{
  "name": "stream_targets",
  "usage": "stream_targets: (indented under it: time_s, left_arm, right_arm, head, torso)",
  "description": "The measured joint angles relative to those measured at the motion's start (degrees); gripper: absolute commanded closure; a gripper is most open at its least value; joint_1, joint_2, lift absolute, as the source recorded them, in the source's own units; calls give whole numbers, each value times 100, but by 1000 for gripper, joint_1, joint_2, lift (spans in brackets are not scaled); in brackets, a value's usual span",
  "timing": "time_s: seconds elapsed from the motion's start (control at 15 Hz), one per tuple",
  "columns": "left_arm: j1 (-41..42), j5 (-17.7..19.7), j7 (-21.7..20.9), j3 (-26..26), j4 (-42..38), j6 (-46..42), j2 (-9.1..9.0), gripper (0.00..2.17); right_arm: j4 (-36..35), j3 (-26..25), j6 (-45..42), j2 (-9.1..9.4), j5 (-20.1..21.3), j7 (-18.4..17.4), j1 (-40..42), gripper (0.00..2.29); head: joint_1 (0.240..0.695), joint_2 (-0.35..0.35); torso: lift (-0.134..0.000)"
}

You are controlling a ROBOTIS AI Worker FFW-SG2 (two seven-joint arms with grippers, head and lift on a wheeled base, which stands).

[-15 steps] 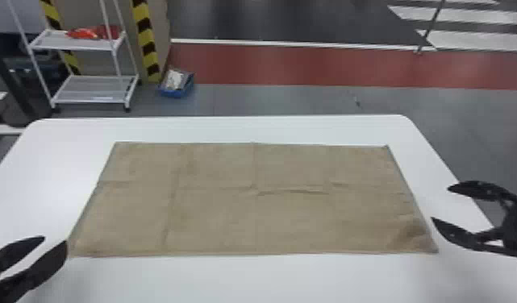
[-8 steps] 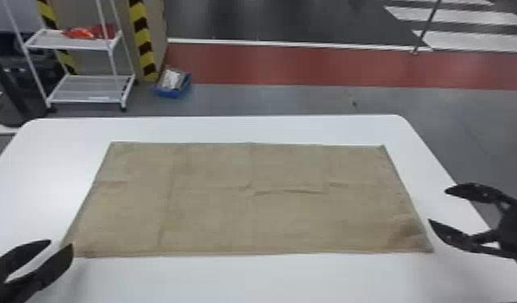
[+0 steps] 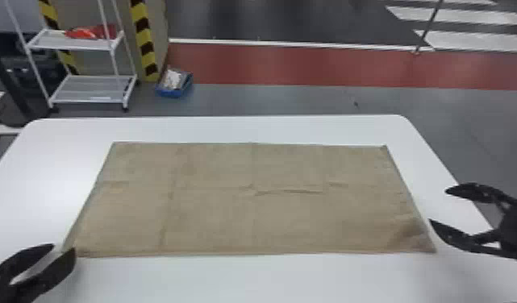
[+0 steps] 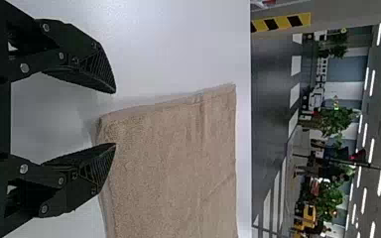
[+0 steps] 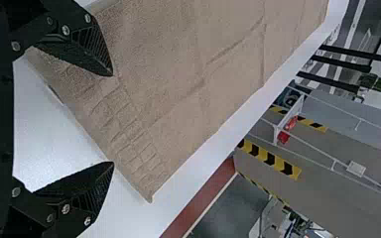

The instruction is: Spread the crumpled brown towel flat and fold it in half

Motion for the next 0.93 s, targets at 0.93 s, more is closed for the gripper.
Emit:
stream_targets:
  time_s: [0.93]
  left_arm:
    - [38,146,-250,103,-120,50,-7,1423]
  right_arm:
    - [207,3,-931,17,385,58,155,292]
  head:
    - [695,-74]
  torso:
    - [-125]
